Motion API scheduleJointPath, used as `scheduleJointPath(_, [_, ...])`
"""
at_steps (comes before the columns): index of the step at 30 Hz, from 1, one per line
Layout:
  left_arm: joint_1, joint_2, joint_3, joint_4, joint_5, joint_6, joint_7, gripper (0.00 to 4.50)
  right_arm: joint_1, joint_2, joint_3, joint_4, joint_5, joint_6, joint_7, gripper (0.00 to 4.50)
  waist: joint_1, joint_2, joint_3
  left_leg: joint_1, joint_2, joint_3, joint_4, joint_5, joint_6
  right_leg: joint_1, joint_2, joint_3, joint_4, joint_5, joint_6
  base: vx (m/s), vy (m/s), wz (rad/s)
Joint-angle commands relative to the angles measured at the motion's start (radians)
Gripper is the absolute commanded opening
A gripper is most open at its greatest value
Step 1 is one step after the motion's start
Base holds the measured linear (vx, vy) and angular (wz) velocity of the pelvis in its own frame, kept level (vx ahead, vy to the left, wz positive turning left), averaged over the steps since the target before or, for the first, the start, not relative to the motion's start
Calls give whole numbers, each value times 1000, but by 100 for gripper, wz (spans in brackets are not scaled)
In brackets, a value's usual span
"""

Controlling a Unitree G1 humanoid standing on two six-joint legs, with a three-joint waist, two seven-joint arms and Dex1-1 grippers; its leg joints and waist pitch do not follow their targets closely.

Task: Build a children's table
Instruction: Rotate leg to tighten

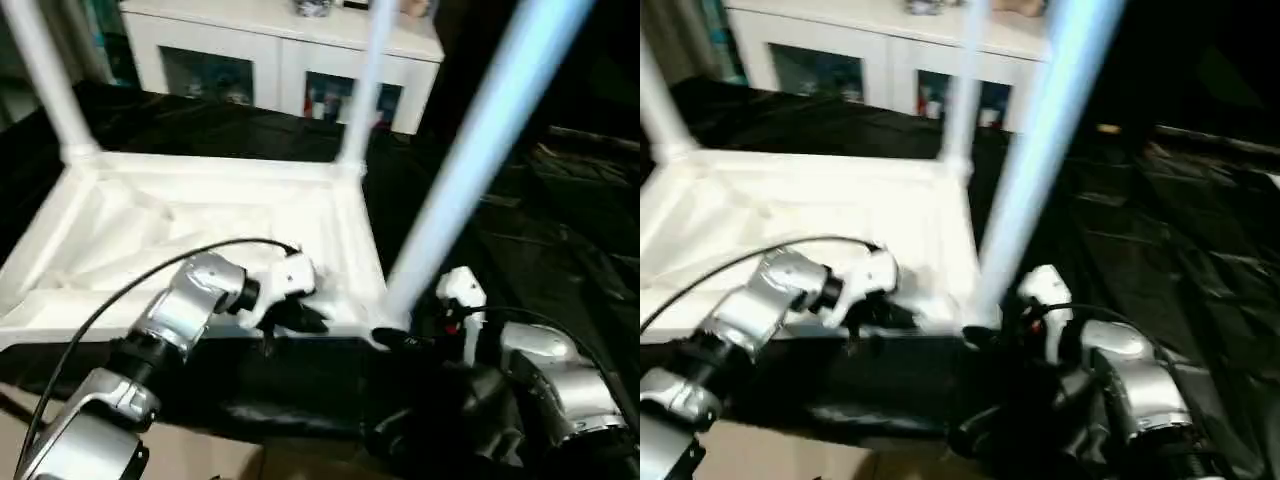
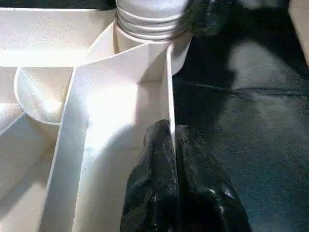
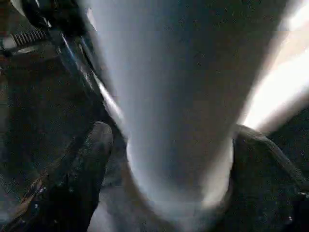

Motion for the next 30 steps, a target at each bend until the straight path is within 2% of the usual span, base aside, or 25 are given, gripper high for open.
scheduleJointPath(1, [24, -15, -37, -15, -27, 8, -49, 0, 2, -5, 11, -13, 6, 7, 7, 380, -4, -2, -44, -1, -4, 17, -71, -216, 52, 45, -34, 33, -63, -246, -183, 0, 0, 0])
scheduleJointPath(5, [31, -11, -39, -35, -28, 19, -48, 0, -4, 3, 35, 5, -18, 1, 33, 380, -2, -4, -45, -4, -6, 16, -71, -214, 46, 47, -36, 33, -63, -260, -171, 0, 0, 0])
scheduleJointPath(7, [33, -10, -39, -39, -27, 22, -46, 0, -4, 1, 41, 6, -23, 3, 39, 347, -3, -5, -47, -5, -7, 16, -70, -203, 45, 48, -35, 33, -62, -248, -168, 0, 0, 0])
scheduleJointPath(11, [35, -9, -35, -42, -22, 25, -41, 0, 0, -11, 54, 12, -42, -11, 37, 334, -3, -6, -46, -3, -7, 17, -68, -191, 48, 48, -33, 33, -60, -227, -175, 0, 0, 0])
scheduleJointPath(12, [35, -8, -35, -43, -21, 25, -41, 0, 0, -12, 53, 16, -42, -12, 34, 307, -3, -6, -47, -4, -8, 17, -68, -191, 49, 48, -34, 33, -60, -230, -174, 0, 0, 0])
scheduleJointPath(15, [37, -8, -34, -47, -21, 29, -40, 0, 1, -8, 45, 19, -37, -8, 29, 304, -2, -6, -47, -3, -7, 17, -68, -193, 49, 48, -34, 33, -61, -240, -171, 0, 0, 0])
scheduleJointPath(17, [40, -6, -34, -49, -20, 29, -40, 0, 2, -6, 43, 19, -38, -4, 30, 277, -2, -6, -48, -3, -8, 17, -67, -186, 50, 48, -33, 33, -59, -228, -174, 0, 0, 0])
scheduleJointPath(21, [42, -6, -34, -51, -18, 37, -36, 0, 4, -4, 47, 30, -46, -8, 29, 272, -3, -7, -48, -4, -8, 17, -66, -176, 53, 49, -33, 33, -57, -213, -178, 0, 0, 0])
scheduleJointPath(23, [38, -16, -23, -39, -14, 56, -8, 0, -2, 15, 31, 57, -47, -6, -13, 270, -3, -7, -48, -3, -9, 18, -66, -180, 52, 49, -33, 33, -58, -218, -179, 0, 0, 0])
scheduleJointPath(25, [34, -25, -16, -30, -13, 71, 11, 0, -10, 30, 17, 78, -49, -4, -47, 270, -6, -6, -45, -3, -9, 17, -69, -204, 44, 46, -33, 32, -62, -254, -174, 0, 0, 0])
scheduleJointPath(27, [0, -70, 7, 33, 5, 92, 106, 0, -46, 92, -38, 162, -53, 3, -197, 270, -14, -6, -43, -2, -11, 17, -71, -246, 31, 38, -35, 32, -71, -330, -157, 0, 0, 0])
scheduleJointPath(28, [-20, -95, 19, 71, 16, 93, 161, 0, -65, 125, -67, 202, -51, 11, -273, 270, -17, -7, -43, -1, -12, 14, -72, -259, 21, 39, -34, 30, -74, -363, -148, -56, -2, -1])
scheduleJointPath(29, [-57, -142, 44, 137, 25, 108, 255, 0, -94, 175, -104, 257, -45, 22, -381, 270, -24, -9, -42, 2, -15, 12, -71, -294, 3, 34, -36, 27, -85, -457, -115, -56, -2, -1])
scheduleJointPath(30, [-68, -156, 51, 157, 26, 111, 281, 0, -102, 189, -113, 271, -44, 23, -409, 270, -27, -11, -43, 3, -16, 10, -70, -310, -1, 32, -37, 25, -90, -500, -99, -59, 2, -1])
